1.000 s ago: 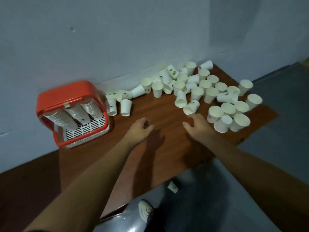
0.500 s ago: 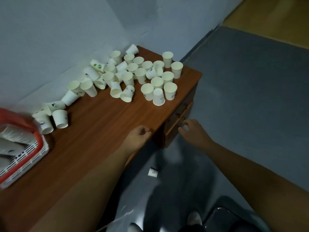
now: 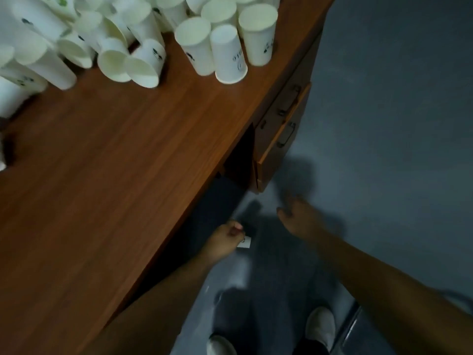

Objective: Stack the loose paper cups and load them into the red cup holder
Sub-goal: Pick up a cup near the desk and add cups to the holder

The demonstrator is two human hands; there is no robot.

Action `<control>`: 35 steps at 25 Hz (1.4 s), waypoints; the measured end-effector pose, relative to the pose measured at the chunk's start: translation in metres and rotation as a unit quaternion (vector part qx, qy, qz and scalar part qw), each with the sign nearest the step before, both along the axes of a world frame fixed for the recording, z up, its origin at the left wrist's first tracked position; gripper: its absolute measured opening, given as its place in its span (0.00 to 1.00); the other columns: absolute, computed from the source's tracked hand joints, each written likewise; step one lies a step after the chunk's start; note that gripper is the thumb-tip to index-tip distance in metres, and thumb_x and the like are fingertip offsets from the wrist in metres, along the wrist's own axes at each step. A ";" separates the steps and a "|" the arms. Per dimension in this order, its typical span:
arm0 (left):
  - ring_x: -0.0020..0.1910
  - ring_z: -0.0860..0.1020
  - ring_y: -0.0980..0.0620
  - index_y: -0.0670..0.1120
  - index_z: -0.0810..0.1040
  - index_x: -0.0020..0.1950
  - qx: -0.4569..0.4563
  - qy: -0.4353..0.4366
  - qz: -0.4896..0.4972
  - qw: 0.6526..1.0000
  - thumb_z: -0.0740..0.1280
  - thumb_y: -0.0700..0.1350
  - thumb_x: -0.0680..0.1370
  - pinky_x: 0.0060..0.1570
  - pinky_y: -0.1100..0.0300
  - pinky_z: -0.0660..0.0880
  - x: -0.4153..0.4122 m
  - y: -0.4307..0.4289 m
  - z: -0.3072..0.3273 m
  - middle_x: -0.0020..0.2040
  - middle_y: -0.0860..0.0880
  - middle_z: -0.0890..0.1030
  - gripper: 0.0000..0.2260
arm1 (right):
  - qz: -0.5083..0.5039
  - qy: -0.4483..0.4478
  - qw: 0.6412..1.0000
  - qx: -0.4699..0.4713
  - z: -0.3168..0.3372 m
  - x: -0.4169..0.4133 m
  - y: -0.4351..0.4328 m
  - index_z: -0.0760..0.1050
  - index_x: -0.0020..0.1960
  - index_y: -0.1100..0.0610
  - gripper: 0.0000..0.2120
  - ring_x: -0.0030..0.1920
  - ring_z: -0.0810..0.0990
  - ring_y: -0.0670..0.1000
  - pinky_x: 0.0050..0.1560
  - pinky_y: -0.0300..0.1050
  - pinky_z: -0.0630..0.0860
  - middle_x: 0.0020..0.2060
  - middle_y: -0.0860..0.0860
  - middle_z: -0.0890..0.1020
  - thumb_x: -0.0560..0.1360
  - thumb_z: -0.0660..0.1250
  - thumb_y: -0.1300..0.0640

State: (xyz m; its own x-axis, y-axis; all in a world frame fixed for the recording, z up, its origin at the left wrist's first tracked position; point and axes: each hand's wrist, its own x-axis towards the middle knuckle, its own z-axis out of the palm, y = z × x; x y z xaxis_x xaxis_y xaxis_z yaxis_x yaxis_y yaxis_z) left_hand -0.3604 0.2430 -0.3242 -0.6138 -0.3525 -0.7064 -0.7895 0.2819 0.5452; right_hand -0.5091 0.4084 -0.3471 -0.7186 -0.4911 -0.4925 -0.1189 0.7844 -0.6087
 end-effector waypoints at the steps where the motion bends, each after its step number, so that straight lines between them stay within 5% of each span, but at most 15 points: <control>1: 0.57 0.79 0.45 0.44 0.77 0.56 -0.015 -0.003 0.002 1.000 0.64 0.42 0.81 0.51 0.60 0.72 0.000 -0.001 -0.043 0.54 0.44 0.80 0.05 | 0.000 0.005 1.000 -0.002 -0.038 0.001 -0.002 0.73 0.66 0.61 0.24 0.62 0.75 0.61 0.61 0.46 0.70 0.62 0.60 0.76 0.77 0.64 0.47; 3: 0.58 0.78 0.43 0.42 0.78 0.56 -0.033 -0.025 0.021 0.999 0.65 0.42 0.80 0.54 0.61 0.73 0.003 -0.004 -0.125 0.56 0.42 0.81 0.07 | 0.003 -0.005 1.000 -0.007 -0.113 0.008 -0.010 0.72 0.66 0.62 0.20 0.62 0.75 0.60 0.60 0.45 0.70 0.63 0.60 0.74 0.78 0.66 0.53; 6: 0.56 0.78 0.44 0.42 0.78 0.54 -0.055 -0.065 0.064 0.994 0.66 0.41 0.80 0.42 0.73 0.69 0.013 -0.014 -0.231 0.53 0.44 0.79 0.05 | 0.027 -0.014 1.000 -0.003 -0.216 0.024 -0.022 0.71 0.67 0.63 0.20 0.62 0.75 0.60 0.60 0.49 0.71 0.63 0.60 0.74 0.76 0.66 0.57; 12: 0.57 0.76 0.42 0.41 0.75 0.63 -0.015 -0.157 0.180 0.971 0.61 0.51 0.82 0.57 0.54 0.72 0.010 -0.048 -0.414 0.58 0.41 0.78 0.17 | 0.043 -0.097 0.994 -0.020 -0.407 0.057 -0.060 0.64 0.73 0.56 0.29 0.67 0.71 0.58 0.63 0.49 0.71 0.70 0.56 0.67 0.75 0.68 0.54; 15: 0.56 0.75 0.42 0.44 0.73 0.67 0.065 -0.161 0.209 0.962 0.61 0.49 0.82 0.52 0.54 0.73 0.019 -0.040 -0.458 0.57 0.41 0.77 0.16 | 0.077 -0.104 0.992 -0.002 -0.462 0.080 -0.071 0.61 0.75 0.56 0.34 0.66 0.73 0.59 0.64 0.49 0.72 0.70 0.56 0.66 0.73 0.71 0.56; 18: 0.63 0.75 0.40 0.43 0.73 0.70 0.077 -0.110 0.185 0.974 0.60 0.46 0.83 0.63 0.51 0.74 0.019 -0.024 -0.470 0.65 0.39 0.76 0.16 | 0.073 -0.103 0.992 -0.017 -0.479 0.100 -0.068 0.66 0.71 0.60 0.29 0.65 0.74 0.59 0.63 0.48 0.71 0.66 0.57 0.70 0.72 0.70 0.59; 22: 0.60 0.78 0.45 0.41 0.79 0.64 -0.013 0.000 0.122 0.992 0.62 0.42 0.83 0.54 0.67 0.67 -0.010 -0.013 -0.408 0.60 0.41 0.81 0.12 | 0.009 -0.078 0.996 -0.042 -0.421 0.082 -0.046 0.72 0.63 0.62 0.23 0.62 0.72 0.59 0.55 0.43 0.67 0.58 0.58 0.76 0.70 0.72 0.60; 26: 0.48 0.78 0.51 0.43 0.82 0.53 -0.001 0.074 0.078 0.994 0.64 0.42 0.81 0.40 0.71 0.68 -0.042 0.021 -0.258 0.48 0.46 0.82 0.07 | -0.090 -0.052 0.993 -0.058 -0.259 0.047 -0.012 0.73 0.60 0.61 0.22 0.53 0.75 0.55 0.49 0.43 0.69 0.53 0.55 0.74 0.68 0.74 0.58; 33: 0.50 0.76 0.54 0.53 0.67 0.59 0.023 0.145 0.057 0.987 0.68 0.50 0.79 0.45 0.68 0.72 -0.093 0.051 0.098 0.48 0.55 0.76 0.13 | -0.105 -0.009 0.987 -0.119 0.074 -0.001 0.027 0.73 0.61 0.57 0.24 0.48 0.78 0.50 0.44 0.40 0.70 0.54 0.52 0.78 0.68 0.74 0.52; 35: 0.50 0.79 0.52 0.53 0.73 0.57 0.029 0.181 0.061 0.981 0.70 0.55 0.77 0.56 0.55 0.77 -0.098 0.038 0.192 0.49 0.55 0.78 0.13 | -0.095 -0.007 0.983 -0.157 0.173 -0.011 0.021 0.72 0.63 0.57 0.25 0.50 0.78 0.49 0.44 0.39 0.72 0.55 0.51 0.79 0.70 0.74 0.53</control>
State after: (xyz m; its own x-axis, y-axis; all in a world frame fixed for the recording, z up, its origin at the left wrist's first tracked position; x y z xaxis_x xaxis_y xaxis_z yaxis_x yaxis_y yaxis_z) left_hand -0.4586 0.2814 -0.1320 -0.7836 -0.4049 -0.4713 -0.5672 0.1566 0.8085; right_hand -0.5200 0.4296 -0.1742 -0.8066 -0.4773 -0.3486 0.0216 0.5656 -0.8244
